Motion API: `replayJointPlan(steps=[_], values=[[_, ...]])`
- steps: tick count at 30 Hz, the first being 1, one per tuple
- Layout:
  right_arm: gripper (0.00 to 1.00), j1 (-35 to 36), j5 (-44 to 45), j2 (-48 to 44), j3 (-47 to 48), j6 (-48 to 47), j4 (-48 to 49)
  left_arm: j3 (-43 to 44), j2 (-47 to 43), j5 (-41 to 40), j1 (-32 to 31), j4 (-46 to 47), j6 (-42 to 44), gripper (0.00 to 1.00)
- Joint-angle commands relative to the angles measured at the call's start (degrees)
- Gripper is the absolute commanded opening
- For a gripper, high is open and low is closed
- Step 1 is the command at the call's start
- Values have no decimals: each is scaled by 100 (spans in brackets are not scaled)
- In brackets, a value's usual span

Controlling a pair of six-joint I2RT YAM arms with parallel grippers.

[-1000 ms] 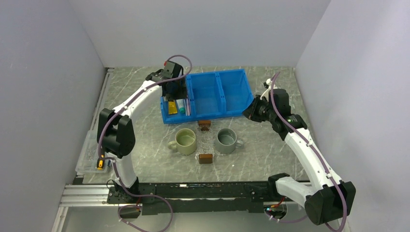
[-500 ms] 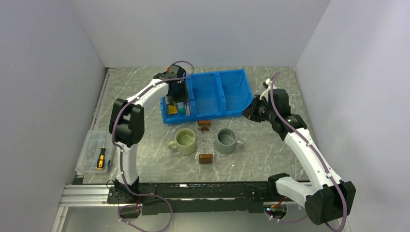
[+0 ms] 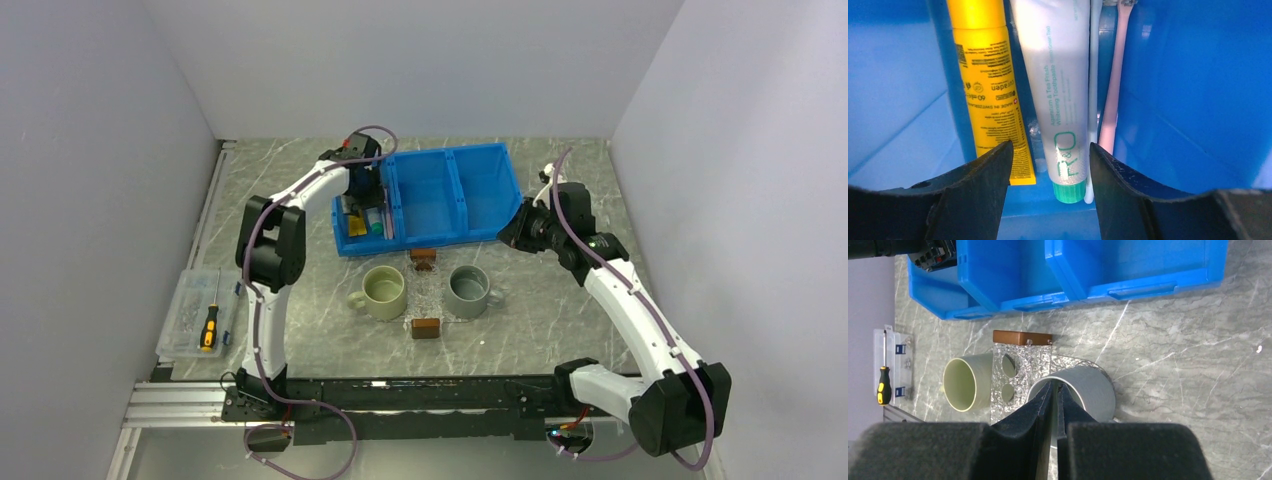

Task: Prepare toiletry sets of a toothbrush and toothpaste on the tray

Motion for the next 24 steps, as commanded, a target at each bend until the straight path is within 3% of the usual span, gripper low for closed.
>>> replayJointPlan(steps=[1,9,17,24], values=[[10,32,-39,67,29,-64,261,224,133,257,-12,251,-89,62],[10,35,-29,141,-31,-82,314,110,271,434,-12,372,-50,54],[10,32,-26,142,-71,-72,337,44,210,401,-12,349,44,28],[10,40,-75,142,-67,-16,393,55,-37,307,-11,349,100,15]])
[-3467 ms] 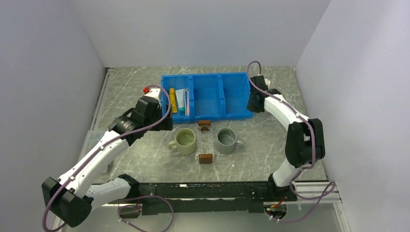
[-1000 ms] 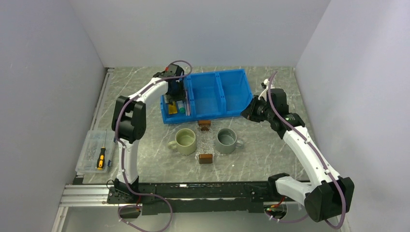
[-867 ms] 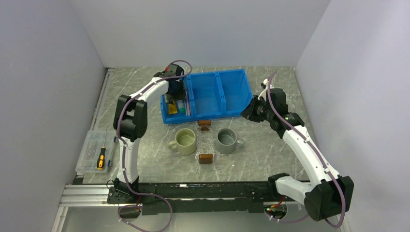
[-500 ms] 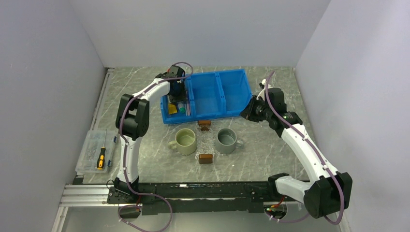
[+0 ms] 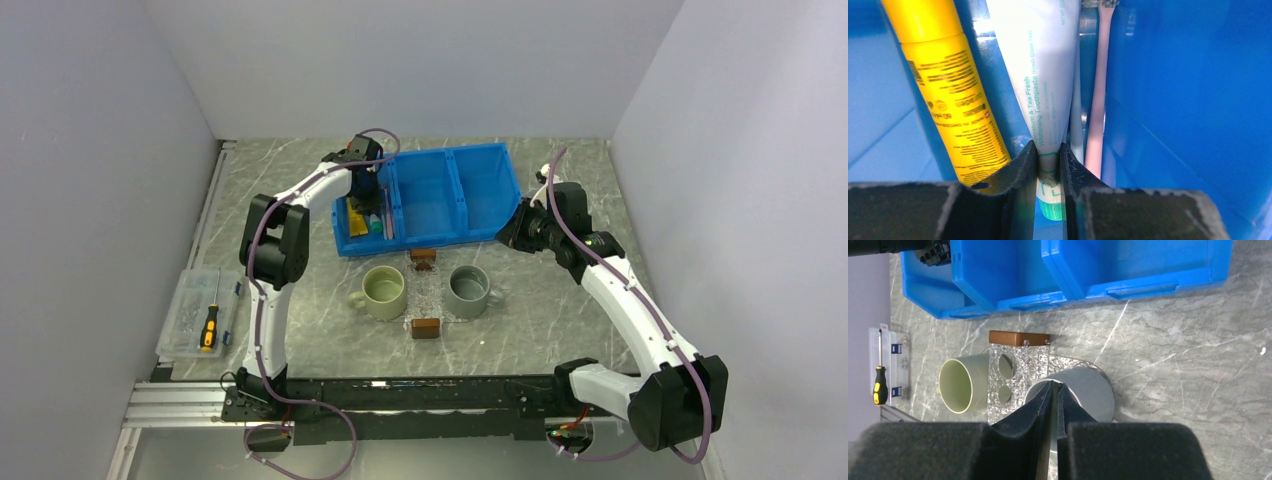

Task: Prepare toiletry sets of a toothbrush and toothpaste on the tray

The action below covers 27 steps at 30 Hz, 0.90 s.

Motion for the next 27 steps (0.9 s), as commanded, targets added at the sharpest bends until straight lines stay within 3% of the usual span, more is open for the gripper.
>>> replayJointPlan(steps=[1,12,19,27], values=[[10,15,-109,-24,-11,14,289,48,-368,-77,-9,62,65,14],[11,21,-179,-66,160,68,382,-256,-1916,-406,-8,-56,476,15],[11,211,-528,-200,285,161,650,-938,-3160,594,-10,-85,622,12],[13,1495,-77,-305,865,-264,605,-1916,-4646,2111,-27,-63,744,14]])
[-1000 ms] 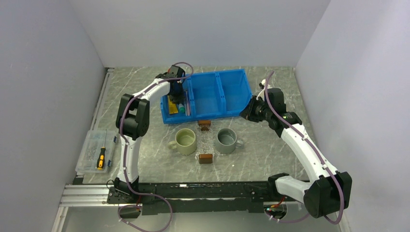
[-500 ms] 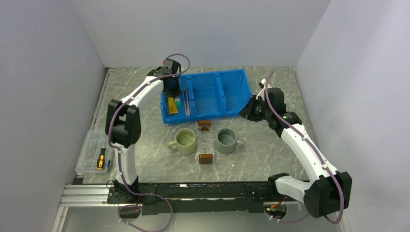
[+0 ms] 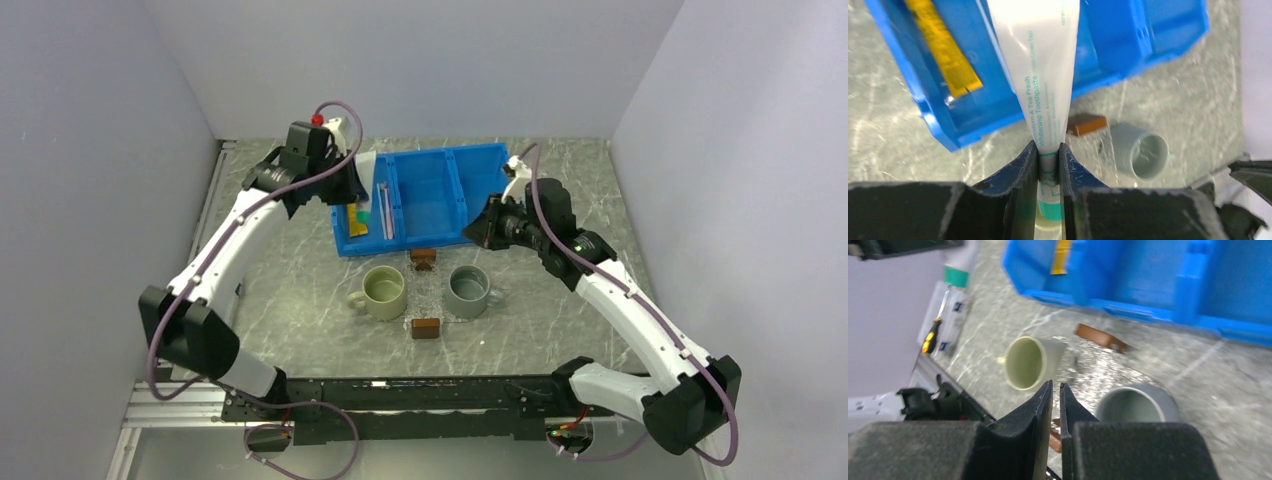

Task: Prepare toiletry sets of a toothbrush and toothpaste on the tray

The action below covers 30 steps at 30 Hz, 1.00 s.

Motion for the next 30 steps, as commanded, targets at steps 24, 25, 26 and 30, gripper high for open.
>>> replayJointPlan(steps=[24,25,26,30], values=[[39,1101,-1852,86,1336,420,-640,-2504,-3584,1312,-1665,-641,1493,13],[41,1122,-1875,70,1288,503,-614,-2540,-3588,1280,-1787,-669,1552,13],[43,1147,-1893,79,1258,585,-653,-2563,-3591,1235,-1899,-721,1609,13],[47,1235,-2038,127,1083,870,-686,-2638,-3583,624,-2597,-866,1700,13]])
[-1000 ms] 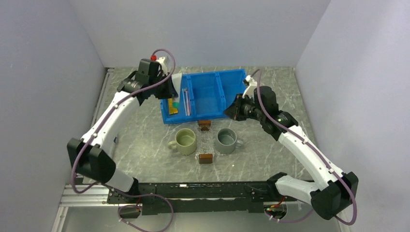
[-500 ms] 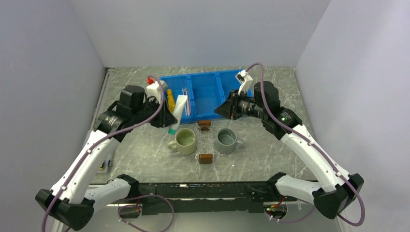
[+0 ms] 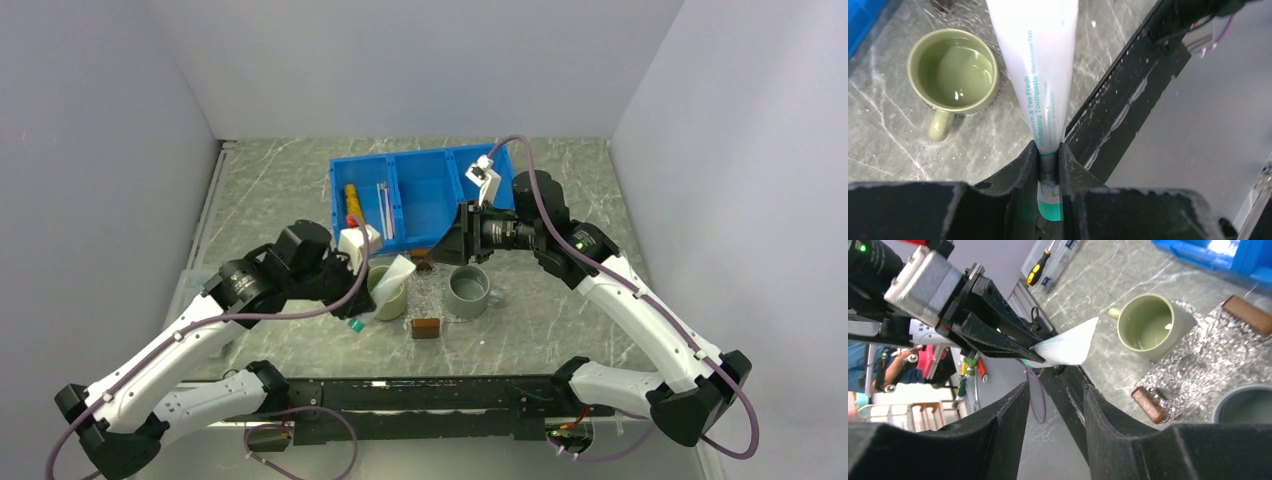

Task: Prepare toiletry sets of a toothbrush and toothpaste on the tray

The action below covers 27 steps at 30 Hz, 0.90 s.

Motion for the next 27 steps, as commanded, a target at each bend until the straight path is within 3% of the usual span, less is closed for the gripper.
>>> replayJointPlan(steps=[1,13,27], values=[[48,142,-358,6,-218,540,32,-24,-99,-732,-727,-7,303,13],[54,468,-493,260,-1123,1321,574,41,275,-2313,-2431,-68,252,9],[54,651,-891,391,-1834,2072,1780,-134,230,-2518,-2765,225,193,8]])
